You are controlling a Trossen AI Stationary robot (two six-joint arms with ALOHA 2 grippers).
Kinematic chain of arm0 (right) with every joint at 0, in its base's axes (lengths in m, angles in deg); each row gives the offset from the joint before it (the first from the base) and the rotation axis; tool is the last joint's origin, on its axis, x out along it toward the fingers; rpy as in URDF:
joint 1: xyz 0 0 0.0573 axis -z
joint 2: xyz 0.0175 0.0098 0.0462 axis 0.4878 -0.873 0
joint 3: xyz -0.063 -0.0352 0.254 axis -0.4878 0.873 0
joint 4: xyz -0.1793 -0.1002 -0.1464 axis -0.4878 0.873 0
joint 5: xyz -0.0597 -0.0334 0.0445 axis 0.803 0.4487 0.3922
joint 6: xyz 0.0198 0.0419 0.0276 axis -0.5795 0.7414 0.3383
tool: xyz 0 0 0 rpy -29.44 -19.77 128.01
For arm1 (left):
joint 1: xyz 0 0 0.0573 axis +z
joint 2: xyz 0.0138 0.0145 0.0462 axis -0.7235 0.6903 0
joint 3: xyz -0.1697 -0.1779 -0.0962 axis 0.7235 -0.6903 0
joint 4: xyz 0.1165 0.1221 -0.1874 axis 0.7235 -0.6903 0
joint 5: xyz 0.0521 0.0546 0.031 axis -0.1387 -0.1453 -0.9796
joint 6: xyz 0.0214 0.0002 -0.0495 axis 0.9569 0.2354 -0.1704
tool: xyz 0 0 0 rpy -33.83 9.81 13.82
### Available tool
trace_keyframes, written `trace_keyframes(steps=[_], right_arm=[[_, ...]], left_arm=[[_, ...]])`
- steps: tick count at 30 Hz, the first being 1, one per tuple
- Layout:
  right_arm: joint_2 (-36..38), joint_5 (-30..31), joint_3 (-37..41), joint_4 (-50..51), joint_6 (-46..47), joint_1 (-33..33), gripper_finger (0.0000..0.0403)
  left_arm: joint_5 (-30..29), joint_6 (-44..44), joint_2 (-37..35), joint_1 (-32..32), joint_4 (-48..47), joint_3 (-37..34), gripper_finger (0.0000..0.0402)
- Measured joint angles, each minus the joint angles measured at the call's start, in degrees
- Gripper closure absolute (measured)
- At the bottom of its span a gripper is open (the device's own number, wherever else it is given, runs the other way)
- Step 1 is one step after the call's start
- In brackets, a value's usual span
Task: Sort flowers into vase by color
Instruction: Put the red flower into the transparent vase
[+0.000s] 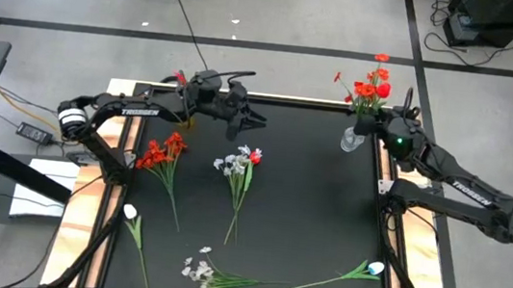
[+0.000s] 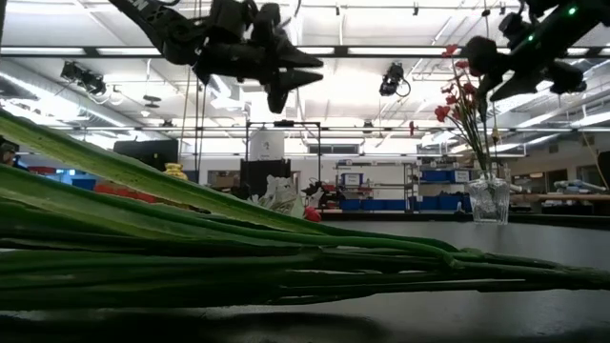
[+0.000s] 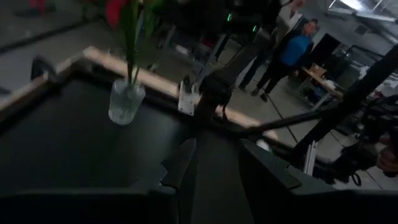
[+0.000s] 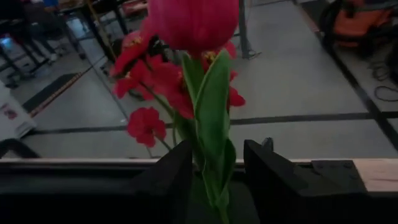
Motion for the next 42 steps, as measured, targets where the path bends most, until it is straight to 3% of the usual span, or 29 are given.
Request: trace_keyframes(steps=[7,14,17,24,33,37,42], right_arm=[[-0.2,-5.5,-5.6,15.1,13.4,0.0,0.0249],[-0.2,-18.8,-7.0,24.7,20.6,0.0,0.0249],[-0.2,-23.4,-7.0,25.5,20.8,-0.1,0.0249],[-0.1,-27.9,-7.0,27.7,20.4,-0.2,0.0249],[-0.1,-42.1,-7.0,30.9,14.9,-0.2,0.0249],[-0.1,-44.7,-6.7,30.8,12.7,-0.2,0.0249],[-0.1,-44.6,-5.1,30.8,11.6,-0.2,0.0249]], left_arm=[[-5.7,3.7,-6.8,0.5,-9.5,0.0,0.0276],[-13.4,4.2,-11.6,-2.3,-23.4,0.0,0.0276],[-17.7,-0.3,-12.5,-3.6,-27.4,0.0,0.0276],[-25.9,-8.5,-14.0,-7.7,-32.4,0.0,0.0276],[-43.8,-18.1,-15.1,-21.3,-44.6,0.0,0.0276],[-50.2,-28.0,-15.2,-26.8,-50.2,0.1,0.0276],[-54.9,-45.7,-15.1,-32.8,-67.0,0.1,0.0276]])
